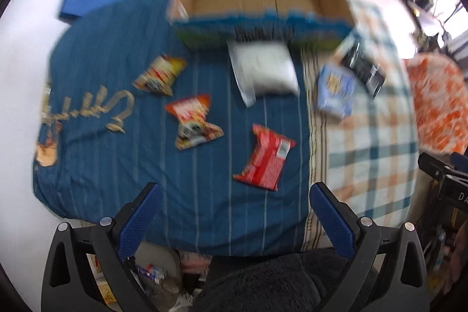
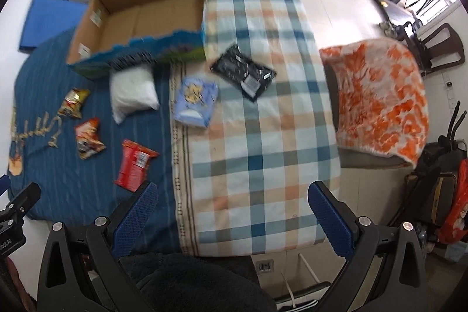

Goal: Organize soft objects
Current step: 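Grasp the red snack bag with the left tool while the right tool grasps the white packet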

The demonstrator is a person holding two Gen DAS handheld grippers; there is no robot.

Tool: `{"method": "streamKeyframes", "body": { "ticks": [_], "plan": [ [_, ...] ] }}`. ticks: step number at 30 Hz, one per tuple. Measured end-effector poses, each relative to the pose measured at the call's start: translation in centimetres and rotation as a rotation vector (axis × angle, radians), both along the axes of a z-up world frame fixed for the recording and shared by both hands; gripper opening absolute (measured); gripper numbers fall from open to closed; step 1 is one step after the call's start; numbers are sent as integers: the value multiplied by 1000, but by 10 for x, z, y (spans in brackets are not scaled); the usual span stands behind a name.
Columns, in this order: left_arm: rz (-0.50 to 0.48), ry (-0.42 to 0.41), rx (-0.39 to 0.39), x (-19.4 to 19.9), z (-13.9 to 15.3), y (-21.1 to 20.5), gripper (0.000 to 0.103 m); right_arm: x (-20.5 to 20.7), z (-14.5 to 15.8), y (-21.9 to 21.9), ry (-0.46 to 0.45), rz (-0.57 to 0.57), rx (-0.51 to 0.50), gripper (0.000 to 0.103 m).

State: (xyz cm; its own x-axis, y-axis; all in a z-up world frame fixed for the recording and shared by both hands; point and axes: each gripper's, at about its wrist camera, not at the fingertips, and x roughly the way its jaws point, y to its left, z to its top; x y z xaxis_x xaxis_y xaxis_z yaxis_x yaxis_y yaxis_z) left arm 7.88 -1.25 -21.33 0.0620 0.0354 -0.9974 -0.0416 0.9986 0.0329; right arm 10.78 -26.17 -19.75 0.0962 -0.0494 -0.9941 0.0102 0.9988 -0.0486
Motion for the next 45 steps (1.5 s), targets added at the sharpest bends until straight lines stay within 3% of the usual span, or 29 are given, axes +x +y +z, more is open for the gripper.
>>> {"method": "streamKeyframes", "body": {
  "ticks": [5,10,14,16,22,26,37,40,45],
  "plan": [
    [-6,99,-1,12,-84,-13,101,11,-92,-16,137,0,-6,103],
    [-50,180,24,19,-155,-30,99,18,-160,-23,226,5,-2,103],
    [-53,237,9,20,-191,-37,68,24,-193,-25,263,31,-15,103],
    [-43,261,-10,18,-201,-40,58,27,-199,-25,264,49,-17,103],
    [-32,194,24,7,-189,-50,46,33,-212,-20,274,84,-30,103],
    [18,162,23,2,-170,-45,45,39,-212,-9,263,96,-7,103],
    [216,-15,-15,4,-53,6,45,66,-157,50,189,163,137,103],
    [234,-38,-6,20,-40,37,45,83,-152,82,167,167,172,103],
    [236,-48,-1,56,-56,75,45,121,-152,134,93,150,207,103]
  ]
}}
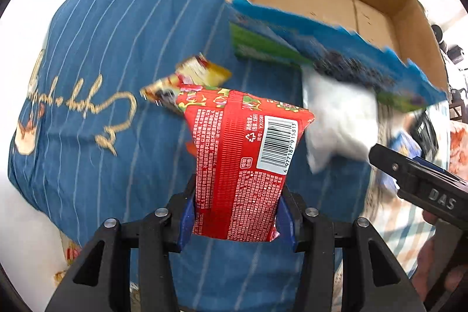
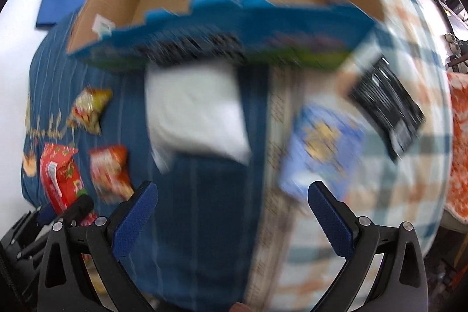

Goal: Organize soft objects
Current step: 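Grasp the red snack bag with the left tool while the right tool grasps the white packet, then carry the red bag and white packet with both tools over the cardboard box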

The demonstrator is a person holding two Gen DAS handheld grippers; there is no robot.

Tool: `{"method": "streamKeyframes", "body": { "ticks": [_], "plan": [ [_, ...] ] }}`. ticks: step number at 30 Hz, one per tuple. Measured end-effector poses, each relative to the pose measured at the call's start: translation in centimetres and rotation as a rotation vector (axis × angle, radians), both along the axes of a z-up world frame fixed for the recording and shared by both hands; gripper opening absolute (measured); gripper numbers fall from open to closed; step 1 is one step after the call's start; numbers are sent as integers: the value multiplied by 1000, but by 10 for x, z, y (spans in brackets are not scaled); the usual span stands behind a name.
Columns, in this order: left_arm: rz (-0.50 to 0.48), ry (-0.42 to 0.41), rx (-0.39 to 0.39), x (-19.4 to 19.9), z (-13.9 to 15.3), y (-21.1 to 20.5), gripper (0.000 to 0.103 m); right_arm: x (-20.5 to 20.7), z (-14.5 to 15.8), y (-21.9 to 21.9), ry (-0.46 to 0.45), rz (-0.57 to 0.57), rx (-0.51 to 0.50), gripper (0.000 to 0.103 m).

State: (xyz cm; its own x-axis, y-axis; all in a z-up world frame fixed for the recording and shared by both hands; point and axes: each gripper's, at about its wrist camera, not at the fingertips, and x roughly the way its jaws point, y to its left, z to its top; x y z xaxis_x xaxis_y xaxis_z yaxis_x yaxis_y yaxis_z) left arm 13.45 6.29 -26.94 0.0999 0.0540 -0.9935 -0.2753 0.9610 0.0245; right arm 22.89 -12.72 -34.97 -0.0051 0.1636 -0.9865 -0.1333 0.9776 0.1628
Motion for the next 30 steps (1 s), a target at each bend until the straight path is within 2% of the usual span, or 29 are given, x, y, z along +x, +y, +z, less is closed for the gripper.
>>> {"method": "streamKeyframes", "body": {
  "ticks": [6,13,18,27,30],
  "plan": [
    [-18,20,-15,32,-26,28,45,39,-25,46,-2,-42,-30,103],
    [-63,36,-33,49,-40,43,45,54,-58,72,37,-52,-93,103],
    [-93,39,-44,54,-45,45,45,63,-68,82,64,-77,-96,102],
    [-121,51,-65,47,-55,44,45,53,-59,102,77,-64,-141,82],
    [-132,53,-69,43,-54,41,45,38,-52,98,85,-71,-141,77]
  ]
}}
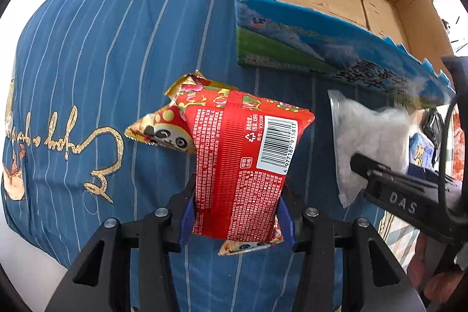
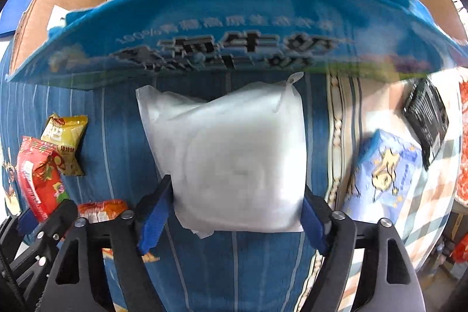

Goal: Organize soft objects
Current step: 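Carry the red bag and white packet with both tools over the cardboard box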

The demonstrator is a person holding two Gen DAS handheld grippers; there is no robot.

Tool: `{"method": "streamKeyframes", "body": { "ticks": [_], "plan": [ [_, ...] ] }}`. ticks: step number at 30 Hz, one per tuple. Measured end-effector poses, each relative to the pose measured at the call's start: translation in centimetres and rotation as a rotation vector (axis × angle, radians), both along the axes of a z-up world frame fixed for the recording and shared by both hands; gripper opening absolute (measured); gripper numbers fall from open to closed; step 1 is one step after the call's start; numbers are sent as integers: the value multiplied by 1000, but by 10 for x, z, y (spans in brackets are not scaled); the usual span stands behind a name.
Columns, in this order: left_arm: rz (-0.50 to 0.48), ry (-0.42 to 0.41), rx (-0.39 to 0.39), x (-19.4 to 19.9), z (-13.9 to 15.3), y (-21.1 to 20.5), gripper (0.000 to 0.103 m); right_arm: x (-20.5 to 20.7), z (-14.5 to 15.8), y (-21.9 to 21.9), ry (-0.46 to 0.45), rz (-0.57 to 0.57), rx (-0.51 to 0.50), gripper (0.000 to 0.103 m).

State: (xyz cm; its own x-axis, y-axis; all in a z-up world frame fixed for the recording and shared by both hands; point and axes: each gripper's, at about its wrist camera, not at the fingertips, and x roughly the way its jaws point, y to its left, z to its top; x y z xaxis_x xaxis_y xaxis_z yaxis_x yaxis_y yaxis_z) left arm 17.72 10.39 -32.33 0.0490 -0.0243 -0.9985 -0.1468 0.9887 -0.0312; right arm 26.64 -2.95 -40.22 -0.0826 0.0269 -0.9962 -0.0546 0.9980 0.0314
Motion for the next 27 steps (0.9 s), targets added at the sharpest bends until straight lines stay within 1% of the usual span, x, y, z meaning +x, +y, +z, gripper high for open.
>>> {"method": "streamKeyframes", "body": {
  "ticks": [3,4,6,11,14,16,17,18,23,24,27],
  "plan": [
    [-20,-6,2,-6,3,-6,45,-18,10,-14,20,-6,4,75],
    [-32,-9,3,-9,5,-11,45,-18,14,-21,28,-10,7,75],
    [-52,-9,-1,-16,6,-22,45,-31,18,-30,45,-23,11,75],
    [-114,15,-46,-37,3,-62,45,-73,28,-73,94,-91,-2,75],
    [-170,48,-62,-48,-6,-96,45,-91,28,-100,123,-131,-19,76],
    [-195,81,-62,-54,-18,-115,45,-97,25,-112,141,-136,-32,77],
    [-204,92,-60,-55,-24,-119,45,-98,23,-115,158,-136,-25,79],
    [-212,108,-49,-56,-33,-124,45,-97,18,-114,174,-145,-6,82],
    [-204,165,-27,-57,-61,-129,45,-92,15,-112,181,-110,20,86],
    [-192,180,-27,-56,-69,-129,45,-103,12,-124,183,-109,22,86],
    [-178,191,-24,-52,-81,-130,45,-108,9,-125,187,-90,14,87]
  ]
}}
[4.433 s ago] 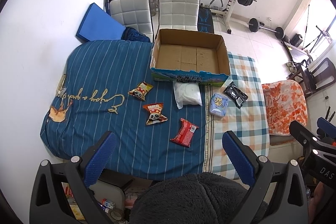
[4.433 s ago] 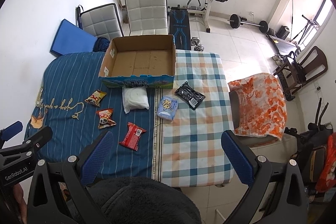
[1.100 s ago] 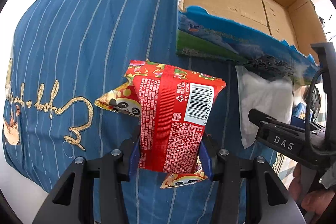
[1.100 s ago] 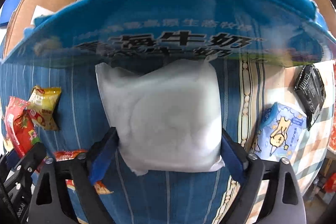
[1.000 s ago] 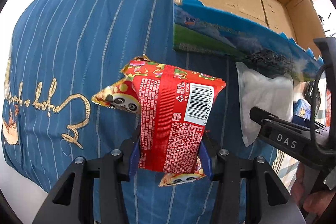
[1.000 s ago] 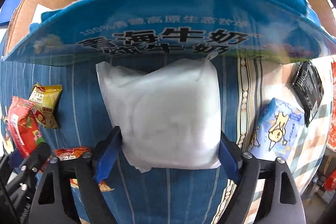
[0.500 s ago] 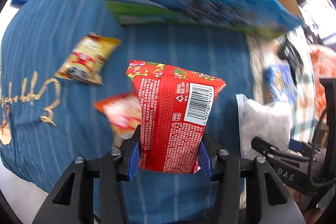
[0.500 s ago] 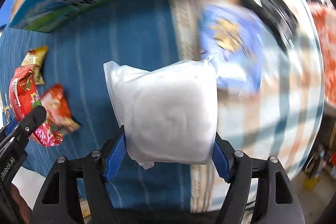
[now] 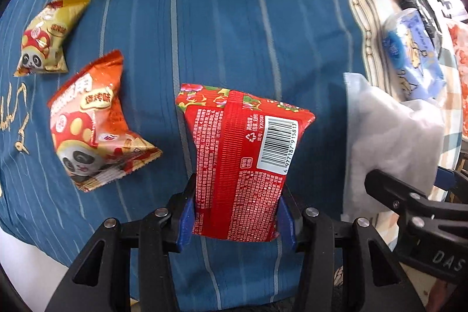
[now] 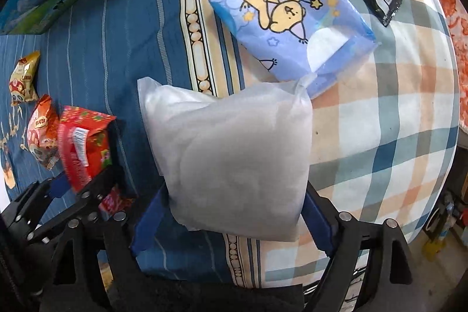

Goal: Organize soft objects
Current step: 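Carry the red bag and white packet with both tools over the cardboard box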

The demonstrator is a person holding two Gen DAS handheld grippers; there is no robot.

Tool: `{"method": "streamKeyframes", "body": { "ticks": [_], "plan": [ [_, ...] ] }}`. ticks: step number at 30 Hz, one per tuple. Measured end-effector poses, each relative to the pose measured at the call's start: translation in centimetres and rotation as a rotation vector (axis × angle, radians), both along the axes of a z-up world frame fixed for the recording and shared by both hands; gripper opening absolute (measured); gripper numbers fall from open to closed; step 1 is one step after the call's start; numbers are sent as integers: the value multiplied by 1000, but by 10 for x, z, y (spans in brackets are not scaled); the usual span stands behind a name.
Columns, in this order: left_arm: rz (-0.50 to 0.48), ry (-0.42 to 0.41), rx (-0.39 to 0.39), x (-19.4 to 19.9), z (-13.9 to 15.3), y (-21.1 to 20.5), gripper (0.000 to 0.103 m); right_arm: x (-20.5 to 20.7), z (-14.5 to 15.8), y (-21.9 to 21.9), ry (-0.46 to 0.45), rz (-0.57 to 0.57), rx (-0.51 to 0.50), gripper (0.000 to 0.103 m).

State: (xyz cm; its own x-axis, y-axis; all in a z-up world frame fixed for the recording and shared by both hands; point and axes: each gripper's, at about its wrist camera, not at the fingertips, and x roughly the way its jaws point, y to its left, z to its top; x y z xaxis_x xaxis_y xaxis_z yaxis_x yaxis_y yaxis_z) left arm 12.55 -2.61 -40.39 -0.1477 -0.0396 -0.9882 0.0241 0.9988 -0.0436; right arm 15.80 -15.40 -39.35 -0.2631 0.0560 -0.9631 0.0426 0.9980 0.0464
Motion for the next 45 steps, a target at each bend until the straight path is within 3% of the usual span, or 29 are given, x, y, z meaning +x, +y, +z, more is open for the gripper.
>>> {"method": "streamKeyframes", "body": {
  "ticks": [4,5,7,14,21,28,34,38,45],
  "plan": [
    [14,4,7,10,-6,-6,45,1,1,16,14,34,-16,88],
    [17,5,7,11,-5,-7,45,15,-15,14,17,34,-16,86],
    [27,-1,2,14,-4,-6,44,15,-13,18,21,39,-14,82],
    [57,-56,-39,4,47,8,44,22,11,31,2,56,10,68],
    [80,-153,-114,15,116,16,44,32,66,20,-66,48,82,67],
    [74,-298,-189,48,202,24,44,55,143,14,-180,19,190,67],
    [76,-391,-227,118,244,31,44,114,214,22,-296,17,285,67],
    [104,-382,-237,177,237,43,44,176,225,32,-370,35,262,67],
    [196,-242,-279,277,165,67,44,275,175,54,-341,70,195,67]
  ]
}}
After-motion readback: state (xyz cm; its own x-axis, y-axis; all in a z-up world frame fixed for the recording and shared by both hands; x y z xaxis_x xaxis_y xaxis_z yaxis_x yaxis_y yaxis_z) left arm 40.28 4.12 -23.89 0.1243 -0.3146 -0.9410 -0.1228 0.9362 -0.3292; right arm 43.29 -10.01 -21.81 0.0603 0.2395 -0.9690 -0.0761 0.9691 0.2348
